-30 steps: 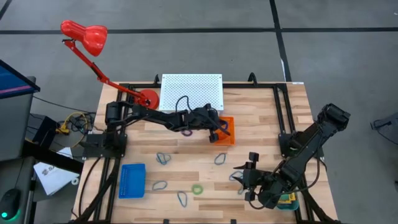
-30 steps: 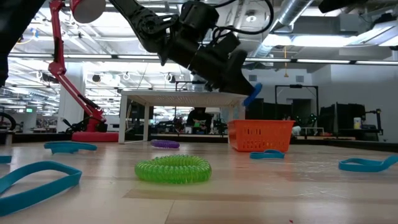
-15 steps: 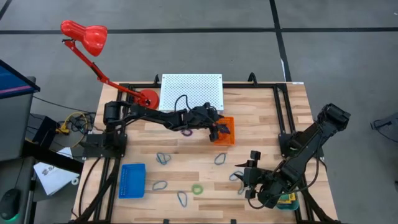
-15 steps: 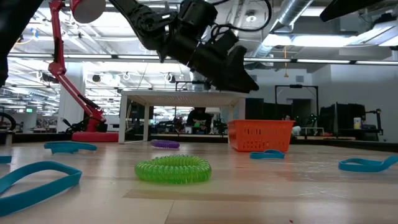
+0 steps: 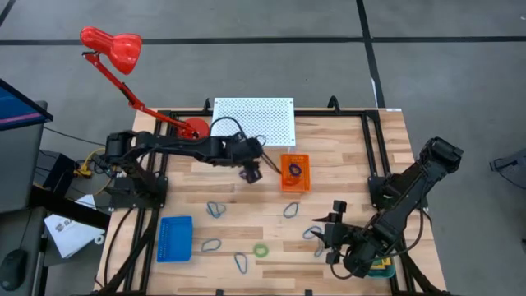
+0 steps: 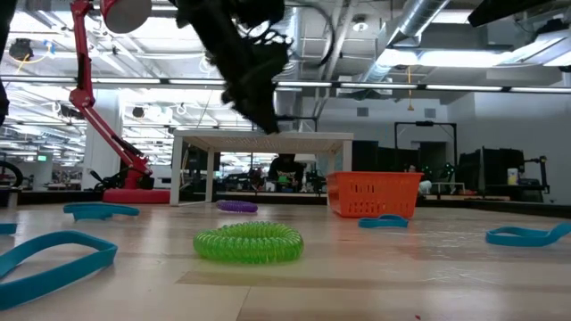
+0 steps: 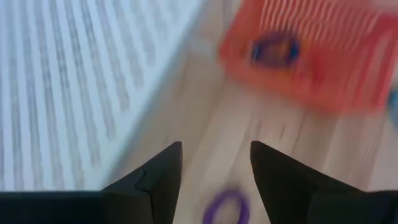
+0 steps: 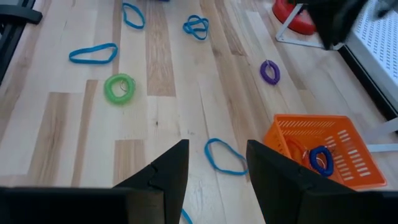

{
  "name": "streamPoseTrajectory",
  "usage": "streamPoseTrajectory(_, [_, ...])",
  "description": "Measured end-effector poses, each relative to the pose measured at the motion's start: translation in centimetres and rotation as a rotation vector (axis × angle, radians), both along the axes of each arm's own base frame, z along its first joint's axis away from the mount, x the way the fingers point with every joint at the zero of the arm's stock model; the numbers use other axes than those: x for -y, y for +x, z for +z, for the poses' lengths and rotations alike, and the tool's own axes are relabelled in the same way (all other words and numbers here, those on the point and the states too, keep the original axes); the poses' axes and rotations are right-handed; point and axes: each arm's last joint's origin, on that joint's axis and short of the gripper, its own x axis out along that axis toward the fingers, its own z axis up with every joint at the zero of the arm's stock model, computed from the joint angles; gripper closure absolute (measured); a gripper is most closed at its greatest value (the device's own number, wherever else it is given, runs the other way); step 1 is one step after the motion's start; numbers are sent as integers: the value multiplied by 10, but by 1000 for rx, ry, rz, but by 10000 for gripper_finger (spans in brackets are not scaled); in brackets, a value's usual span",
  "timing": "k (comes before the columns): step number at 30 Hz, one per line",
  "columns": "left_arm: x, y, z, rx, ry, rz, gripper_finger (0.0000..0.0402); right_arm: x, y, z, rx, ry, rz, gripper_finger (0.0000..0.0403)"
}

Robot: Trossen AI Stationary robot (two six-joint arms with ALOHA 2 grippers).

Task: Pick & Place Office Desk Supplies
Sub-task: Put the purple spring keychain into the orange bin

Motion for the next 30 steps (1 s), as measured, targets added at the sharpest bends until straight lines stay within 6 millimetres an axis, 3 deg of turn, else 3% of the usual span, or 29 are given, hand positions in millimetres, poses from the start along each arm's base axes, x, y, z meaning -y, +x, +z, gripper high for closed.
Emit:
streamPoseTrajectory(3, [1, -10, -10, -143, -25, -8, 210, 0, 0, 0, 0, 0, 0, 246])
streamPoseTrajectory(7, [6, -6, -35, -269, -95, -100, 214, 1, 0, 0, -3, -3, -1, 246])
streamPoseTrajectory(15, [-1, 6, -77, -364, -151, -157, 234, 2, -1, -1, -15, -20, -2, 246])
streamPoseTrajectory(22, [-13, 9, -86, -363, -158, -132, 236, 2, -1, -1, -14, -16, -12, 246])
streamPoseTrajectory(30, [-10, 10, -87, -346, -214, -155, 253, 1, -3, -1, -13, -7, -10, 246])
